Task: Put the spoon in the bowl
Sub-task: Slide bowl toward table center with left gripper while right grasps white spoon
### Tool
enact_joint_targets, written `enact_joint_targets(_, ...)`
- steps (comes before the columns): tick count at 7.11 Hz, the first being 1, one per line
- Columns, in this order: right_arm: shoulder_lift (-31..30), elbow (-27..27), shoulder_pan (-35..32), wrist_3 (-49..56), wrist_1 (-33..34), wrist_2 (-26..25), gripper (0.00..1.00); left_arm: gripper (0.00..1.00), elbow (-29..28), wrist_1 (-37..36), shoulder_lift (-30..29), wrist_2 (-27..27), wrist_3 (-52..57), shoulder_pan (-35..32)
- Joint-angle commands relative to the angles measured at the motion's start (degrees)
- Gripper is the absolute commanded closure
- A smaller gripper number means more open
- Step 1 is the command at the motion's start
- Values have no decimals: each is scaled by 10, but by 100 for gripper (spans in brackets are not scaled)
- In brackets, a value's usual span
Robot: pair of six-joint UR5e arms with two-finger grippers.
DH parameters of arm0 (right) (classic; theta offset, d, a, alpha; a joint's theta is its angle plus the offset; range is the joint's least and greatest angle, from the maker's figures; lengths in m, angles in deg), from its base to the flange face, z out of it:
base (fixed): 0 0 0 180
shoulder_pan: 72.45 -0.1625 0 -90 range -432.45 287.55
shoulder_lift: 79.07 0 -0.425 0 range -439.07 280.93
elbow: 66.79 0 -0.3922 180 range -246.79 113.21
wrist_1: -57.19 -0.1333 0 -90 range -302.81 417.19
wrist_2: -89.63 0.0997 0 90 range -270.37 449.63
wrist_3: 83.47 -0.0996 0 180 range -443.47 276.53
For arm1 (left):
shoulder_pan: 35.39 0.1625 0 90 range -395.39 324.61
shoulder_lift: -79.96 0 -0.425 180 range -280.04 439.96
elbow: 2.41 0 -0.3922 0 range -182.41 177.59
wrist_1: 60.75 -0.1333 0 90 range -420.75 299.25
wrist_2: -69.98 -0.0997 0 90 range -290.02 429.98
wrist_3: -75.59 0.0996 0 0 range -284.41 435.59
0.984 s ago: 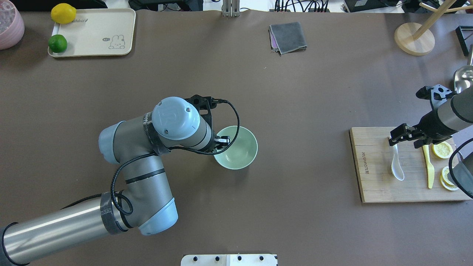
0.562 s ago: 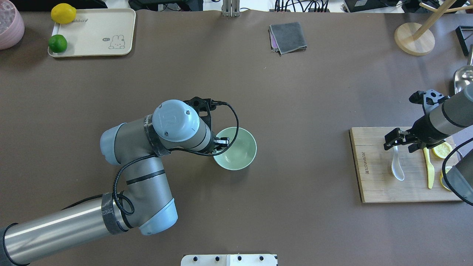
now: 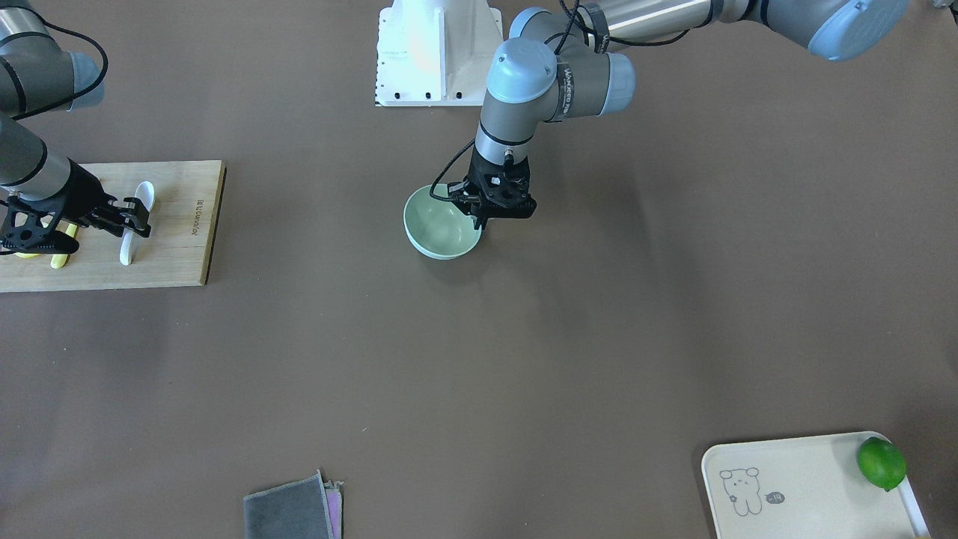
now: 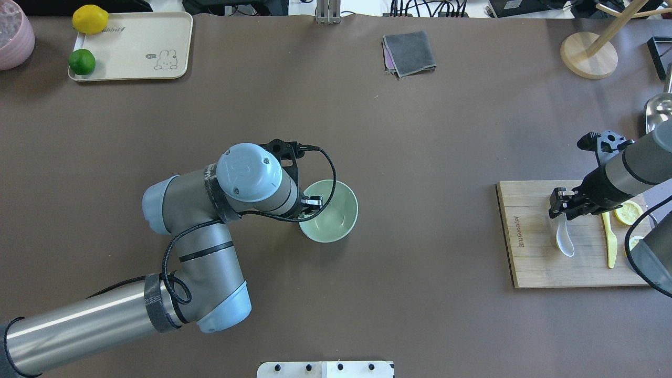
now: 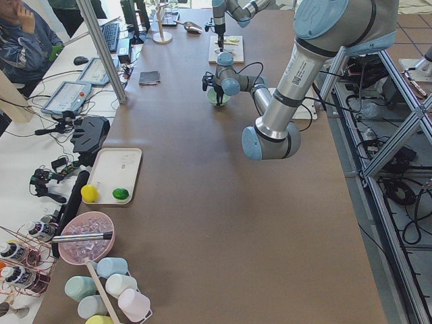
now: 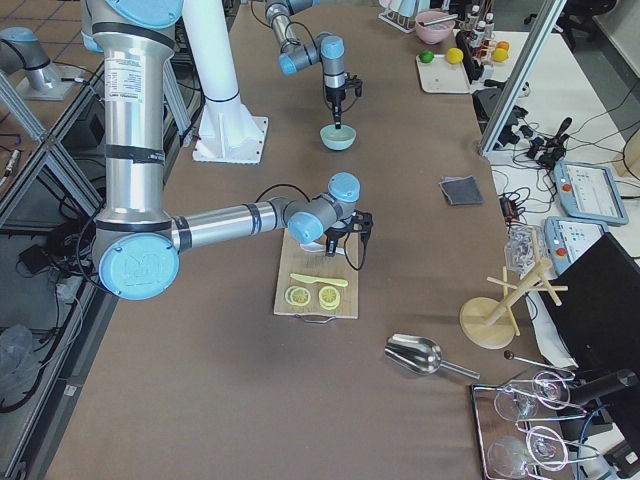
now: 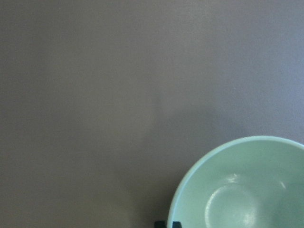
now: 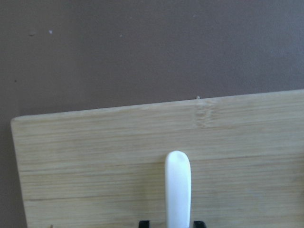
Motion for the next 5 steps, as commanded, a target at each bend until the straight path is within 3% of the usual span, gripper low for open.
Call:
enact_joint_targets(1, 3, 3, 0, -1, 0, 2, 100, 44, 3, 0, -1, 0, 0, 0)
enact_joint_targets(2, 3, 3, 0, -1, 0, 2, 100, 2, 11, 0, -2, 0, 0, -1)
enact_joint_targets(5, 4, 18, -1, -1, 1, 8, 100, 2, 63, -7, 2, 18, 3, -27)
